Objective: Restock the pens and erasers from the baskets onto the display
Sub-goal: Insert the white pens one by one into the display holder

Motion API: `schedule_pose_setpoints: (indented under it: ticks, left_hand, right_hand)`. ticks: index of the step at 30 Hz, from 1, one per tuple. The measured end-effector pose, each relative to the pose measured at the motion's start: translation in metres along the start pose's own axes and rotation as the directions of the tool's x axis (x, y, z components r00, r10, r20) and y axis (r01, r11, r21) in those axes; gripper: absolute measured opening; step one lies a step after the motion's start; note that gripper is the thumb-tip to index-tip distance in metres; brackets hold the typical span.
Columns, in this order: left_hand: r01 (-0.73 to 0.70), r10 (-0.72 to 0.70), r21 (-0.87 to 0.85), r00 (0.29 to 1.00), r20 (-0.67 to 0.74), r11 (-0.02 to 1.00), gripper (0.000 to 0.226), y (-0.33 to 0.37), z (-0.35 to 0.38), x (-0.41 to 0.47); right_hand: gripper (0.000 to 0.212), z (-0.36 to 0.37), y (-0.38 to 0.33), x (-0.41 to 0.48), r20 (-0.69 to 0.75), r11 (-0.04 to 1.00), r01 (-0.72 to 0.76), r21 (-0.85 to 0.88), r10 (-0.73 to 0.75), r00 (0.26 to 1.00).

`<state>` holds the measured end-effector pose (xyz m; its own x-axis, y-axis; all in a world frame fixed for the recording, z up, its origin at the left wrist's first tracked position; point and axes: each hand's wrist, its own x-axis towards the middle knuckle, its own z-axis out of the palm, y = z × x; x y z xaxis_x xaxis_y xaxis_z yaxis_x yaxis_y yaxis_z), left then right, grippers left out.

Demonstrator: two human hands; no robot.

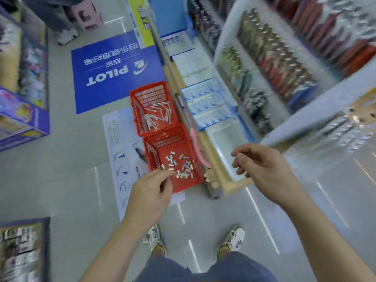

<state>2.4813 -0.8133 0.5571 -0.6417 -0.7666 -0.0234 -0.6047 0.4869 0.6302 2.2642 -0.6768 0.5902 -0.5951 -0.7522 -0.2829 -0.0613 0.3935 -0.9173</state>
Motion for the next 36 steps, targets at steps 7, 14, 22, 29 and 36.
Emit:
schedule_pose_setpoints:
  ticks: [7, 14, 22, 29, 36]
  left_hand:
    - [0.190, -0.196, -0.104, 0.979, -0.049, 0.976, 0.026, -0.156, -0.089, 0.002]
    - [0.243, -0.244, -0.055, 0.970, -0.002, 0.968, 0.023, -0.291, -0.176, 0.047]
    - [0.174, -0.177, 0.035, 0.979, 0.099, 0.984, 0.023, -0.371, -0.201, 0.179]
    - [0.056, -0.094, 0.124, 0.942, 0.322, 0.991, 0.028, -0.432, -0.155, 0.354]
    - [-0.091, -0.005, 0.179, 0.879, 0.476, 0.980, 0.027, -0.522, -0.035, 0.537]
  right_hand:
    - [0.024, 0.176, -0.018, 0.038, 0.004, 0.998, -0.031, -0.062, 0.031, 1.000]
    - [0.026, 0.324, -0.027, 0.091, -0.025, 0.982, -0.132, -0.137, 0.130, 0.991]
    - [0.018, 0.405, -0.037, 0.204, -0.112, 0.969, -0.193, -0.152, 0.177, 0.978]
    - [0.021, 0.447, 0.008, 0.356, -0.191, 0.958, -0.282, -0.060, 0.266, 0.945]
    - [0.021, 0.480, 0.101, 0.534, -0.262, 0.939, -0.301, -0.165, 0.253, 0.931]
